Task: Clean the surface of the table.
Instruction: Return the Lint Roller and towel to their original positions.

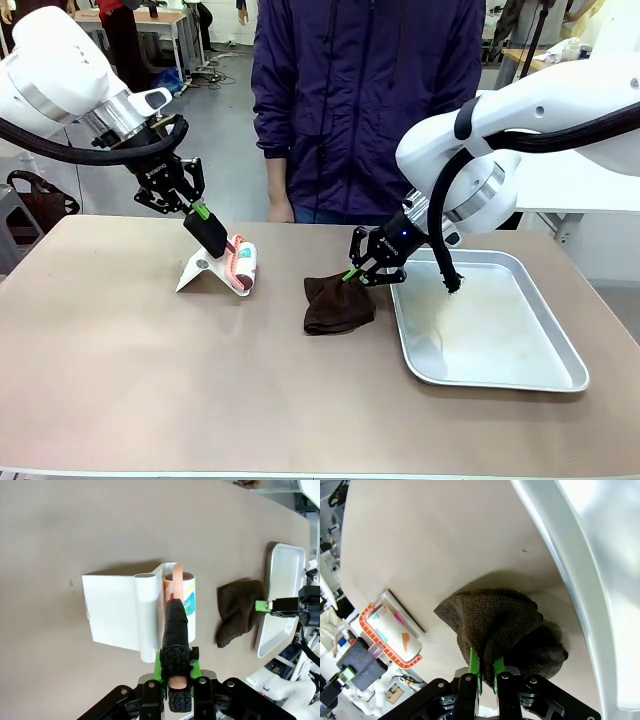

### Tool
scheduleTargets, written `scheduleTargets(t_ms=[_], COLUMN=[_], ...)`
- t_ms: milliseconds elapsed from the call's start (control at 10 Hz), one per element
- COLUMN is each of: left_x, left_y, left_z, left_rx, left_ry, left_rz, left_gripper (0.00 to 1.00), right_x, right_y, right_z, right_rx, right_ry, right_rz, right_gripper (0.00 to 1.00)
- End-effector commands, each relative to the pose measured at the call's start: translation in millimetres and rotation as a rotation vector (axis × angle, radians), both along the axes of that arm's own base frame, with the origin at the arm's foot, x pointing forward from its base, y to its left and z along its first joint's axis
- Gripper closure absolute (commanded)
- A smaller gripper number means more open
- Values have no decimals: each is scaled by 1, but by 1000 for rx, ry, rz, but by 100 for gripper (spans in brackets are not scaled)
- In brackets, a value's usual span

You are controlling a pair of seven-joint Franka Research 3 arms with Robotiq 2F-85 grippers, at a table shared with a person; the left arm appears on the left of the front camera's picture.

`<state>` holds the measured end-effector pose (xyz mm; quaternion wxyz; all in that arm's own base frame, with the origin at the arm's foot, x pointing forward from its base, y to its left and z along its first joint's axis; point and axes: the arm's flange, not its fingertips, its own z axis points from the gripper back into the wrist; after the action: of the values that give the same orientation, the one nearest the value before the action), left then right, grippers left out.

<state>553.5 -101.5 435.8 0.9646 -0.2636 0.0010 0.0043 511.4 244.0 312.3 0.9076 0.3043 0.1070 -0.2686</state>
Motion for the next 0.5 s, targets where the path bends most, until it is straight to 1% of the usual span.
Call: scheduleTargets(t_ms=[0, 400], left_x=[4, 9], left_y=[-6, -7], left_z=[0, -8], left_rx=[34, 46], left_ry=[10, 15], left_rz=[17, 21], left_gripper=[78, 78], right_x=[-1, -1], right_y=[2, 2], right_z=[2, 2], right_rx=[23, 23], right_ry=[11, 11], right_rz=[-18, -18], right_gripper=[88, 88])
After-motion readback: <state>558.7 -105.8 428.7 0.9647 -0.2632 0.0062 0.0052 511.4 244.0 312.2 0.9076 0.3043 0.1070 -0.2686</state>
